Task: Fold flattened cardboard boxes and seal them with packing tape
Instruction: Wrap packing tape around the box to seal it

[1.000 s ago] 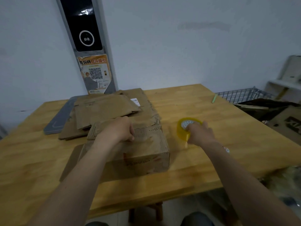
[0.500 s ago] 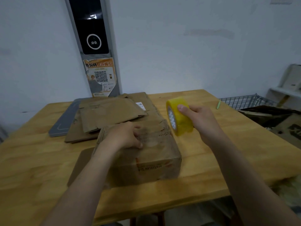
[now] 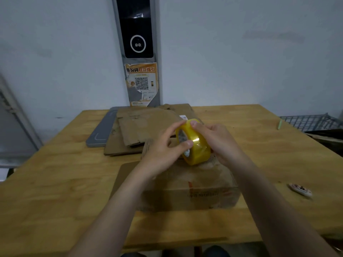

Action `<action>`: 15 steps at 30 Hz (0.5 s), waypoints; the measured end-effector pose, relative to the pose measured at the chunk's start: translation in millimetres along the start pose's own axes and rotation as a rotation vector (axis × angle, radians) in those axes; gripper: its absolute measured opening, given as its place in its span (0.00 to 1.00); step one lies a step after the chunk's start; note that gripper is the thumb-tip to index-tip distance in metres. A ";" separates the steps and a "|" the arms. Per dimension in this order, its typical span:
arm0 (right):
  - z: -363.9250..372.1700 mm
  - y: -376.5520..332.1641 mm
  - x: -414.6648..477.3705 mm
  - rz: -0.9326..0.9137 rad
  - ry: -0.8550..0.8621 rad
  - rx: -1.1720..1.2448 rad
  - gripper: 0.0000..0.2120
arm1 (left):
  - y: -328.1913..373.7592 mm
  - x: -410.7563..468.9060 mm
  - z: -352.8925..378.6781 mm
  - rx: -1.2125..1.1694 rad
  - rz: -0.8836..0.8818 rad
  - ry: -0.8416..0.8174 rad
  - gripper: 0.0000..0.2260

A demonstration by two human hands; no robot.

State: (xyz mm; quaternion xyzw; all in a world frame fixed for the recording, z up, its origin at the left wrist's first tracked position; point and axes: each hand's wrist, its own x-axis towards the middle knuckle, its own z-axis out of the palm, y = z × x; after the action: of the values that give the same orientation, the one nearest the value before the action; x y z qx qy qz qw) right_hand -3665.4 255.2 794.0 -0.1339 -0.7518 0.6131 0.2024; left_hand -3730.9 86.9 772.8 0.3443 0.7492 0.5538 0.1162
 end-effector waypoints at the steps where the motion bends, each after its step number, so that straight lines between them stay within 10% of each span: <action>1: -0.4 0.5 2.4 0.027 0.004 0.002 0.24 | 0.0 -0.2 0.3 0.003 0.009 0.000 0.26; 5: -5.4 8.1 0.8 0.181 -0.090 0.237 0.18 | 4.9 4.0 -1.8 0.020 -0.080 0.036 0.22; 15: -14.5 0.0 -9.2 -0.203 -0.154 -0.259 0.04 | 7.0 6.2 -6.0 -0.153 -0.259 0.110 0.23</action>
State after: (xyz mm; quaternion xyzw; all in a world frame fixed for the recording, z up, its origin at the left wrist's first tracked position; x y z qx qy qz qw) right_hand -3650.4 263.6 795.2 -0.0349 -0.8475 0.4958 0.1862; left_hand -3736.1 87.5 782.6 0.2041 0.7481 0.6076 0.1716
